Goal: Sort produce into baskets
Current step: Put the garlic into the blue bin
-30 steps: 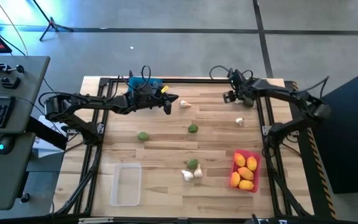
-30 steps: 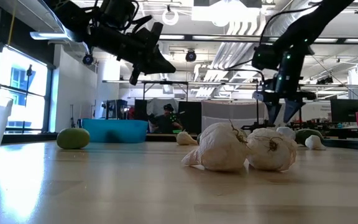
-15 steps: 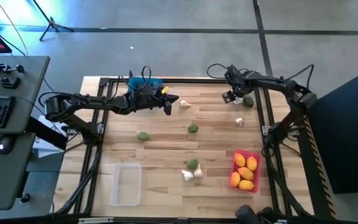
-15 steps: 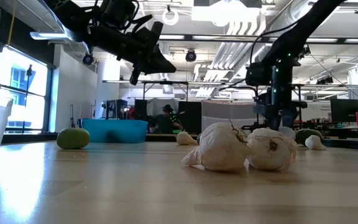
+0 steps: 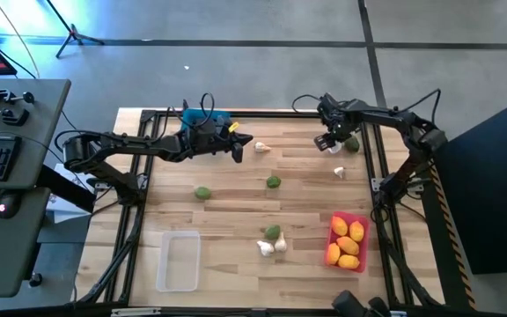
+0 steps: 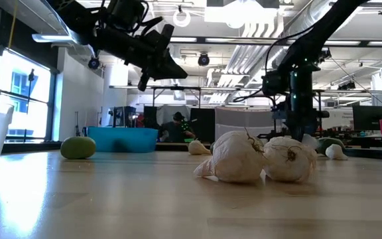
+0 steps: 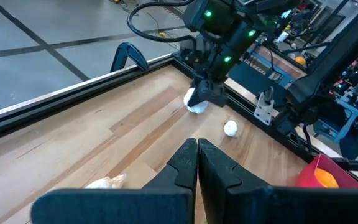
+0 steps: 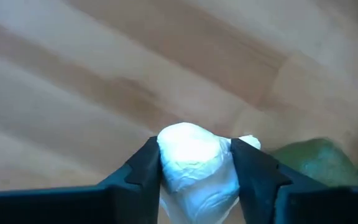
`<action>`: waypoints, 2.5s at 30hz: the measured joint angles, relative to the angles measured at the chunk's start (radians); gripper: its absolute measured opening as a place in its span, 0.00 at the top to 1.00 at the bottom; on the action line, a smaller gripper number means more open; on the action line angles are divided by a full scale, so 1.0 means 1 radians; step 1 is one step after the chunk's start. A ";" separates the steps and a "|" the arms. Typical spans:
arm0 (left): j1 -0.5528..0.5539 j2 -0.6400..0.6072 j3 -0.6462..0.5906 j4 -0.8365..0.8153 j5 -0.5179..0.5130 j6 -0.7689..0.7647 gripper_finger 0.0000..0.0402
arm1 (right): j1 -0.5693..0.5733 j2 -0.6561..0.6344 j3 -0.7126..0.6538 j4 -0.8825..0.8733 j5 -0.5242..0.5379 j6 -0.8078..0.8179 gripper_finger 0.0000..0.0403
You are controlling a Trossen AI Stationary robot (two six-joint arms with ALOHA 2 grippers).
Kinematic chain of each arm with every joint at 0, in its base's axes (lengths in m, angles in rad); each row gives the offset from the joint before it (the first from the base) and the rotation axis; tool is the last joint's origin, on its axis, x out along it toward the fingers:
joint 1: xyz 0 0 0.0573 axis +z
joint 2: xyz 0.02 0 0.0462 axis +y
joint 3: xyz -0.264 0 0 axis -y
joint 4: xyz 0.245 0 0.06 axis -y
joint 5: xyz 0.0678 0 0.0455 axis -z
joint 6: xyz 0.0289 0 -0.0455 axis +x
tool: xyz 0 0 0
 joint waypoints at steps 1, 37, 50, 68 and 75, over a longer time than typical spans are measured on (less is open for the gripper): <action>0.000 0.000 0.000 -0.004 0.000 0.000 1.00 | 0.002 -0.002 0.009 -0.018 -0.013 0.000 0.66; -0.044 0.002 0.159 -0.022 0.090 0.168 0.88 | 0.307 -0.330 0.067 0.741 -0.527 0.473 0.69; -0.053 0.002 0.324 -0.165 0.098 0.360 0.66 | 0.310 -0.330 0.066 0.906 -0.783 0.615 0.69; -0.102 0.001 0.343 -0.161 0.055 0.549 0.57 | 0.331 -0.330 0.066 1.060 -0.884 0.745 0.69; -0.129 0.001 0.343 -0.162 -0.001 0.499 0.58 | 0.373 -0.330 0.066 1.060 -0.875 0.756 0.69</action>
